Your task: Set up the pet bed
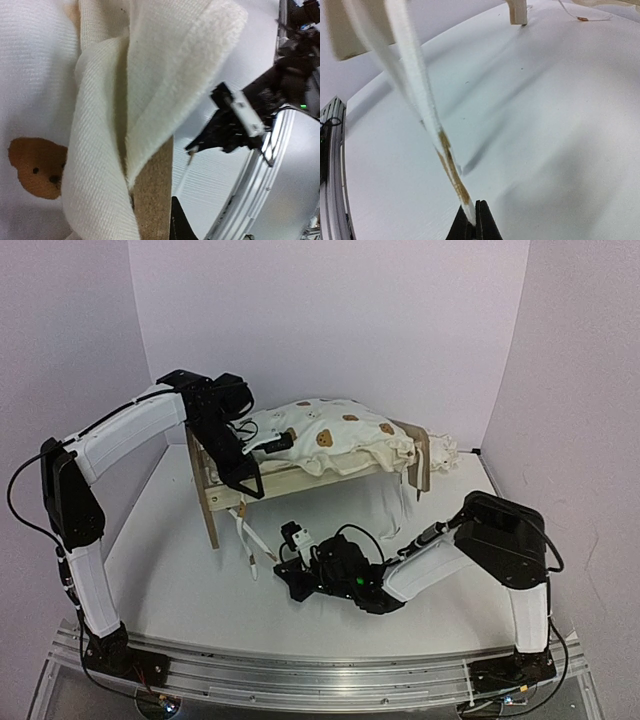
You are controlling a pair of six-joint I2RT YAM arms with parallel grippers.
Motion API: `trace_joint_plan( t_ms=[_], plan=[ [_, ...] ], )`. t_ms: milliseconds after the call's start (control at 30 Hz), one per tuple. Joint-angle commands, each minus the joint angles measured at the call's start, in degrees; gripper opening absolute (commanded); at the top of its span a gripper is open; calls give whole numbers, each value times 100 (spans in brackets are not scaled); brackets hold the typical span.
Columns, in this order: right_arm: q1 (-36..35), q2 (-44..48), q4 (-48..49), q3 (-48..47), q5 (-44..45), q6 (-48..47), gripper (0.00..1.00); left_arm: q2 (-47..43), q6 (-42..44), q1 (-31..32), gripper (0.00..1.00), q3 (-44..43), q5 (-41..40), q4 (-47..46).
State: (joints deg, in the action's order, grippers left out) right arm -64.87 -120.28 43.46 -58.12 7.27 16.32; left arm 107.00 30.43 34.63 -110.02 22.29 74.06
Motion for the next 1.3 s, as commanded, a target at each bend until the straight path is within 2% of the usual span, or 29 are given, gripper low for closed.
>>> trace_joint_plan(
  t_ms=[0, 200, 433, 633, 667, 833, 1000, 1100, 1267],
  plan=[
    [-144, 600, -959, 287, -393, -212, 0, -535, 486, -250, 0, 482, -709, -1872],
    [-180, 545, -1697, -65, -962, -209, 0, -404, 971, -412, 0, 1307, -913, -2490],
    [-184, 465, -2278, -410, -928, -113, 0, -402, 1574, -644, 0, 2427, -995, -3112],
    [-187, 170, -2655, -899, -1033, 62, 0, -384, 1738, -659, 0, 2891, -815, -3209],
    [-196, 152, -2714, -945, -1051, 78, 0, -394, 1751, -659, 3, 2877, -765, -3159],
    [-195, 240, -3140, -1062, -1100, 100, 0, -748, 1854, -661, 39, 2640, -280, -2784],
    [-193, 444, -3749, -1128, -1139, 151, 0, -1469, 2315, -656, 62, 2762, 349, -2552],
    [-193, 529, -4017, -1182, -1326, 228, 0, -1912, 2619, -659, 69, 2988, 552, -2417],
    [-198, 674, -4651, -1259, -1746, 338, 0, -2773, 2880, -659, 68, 3534, 956, -2312]
  ],
)
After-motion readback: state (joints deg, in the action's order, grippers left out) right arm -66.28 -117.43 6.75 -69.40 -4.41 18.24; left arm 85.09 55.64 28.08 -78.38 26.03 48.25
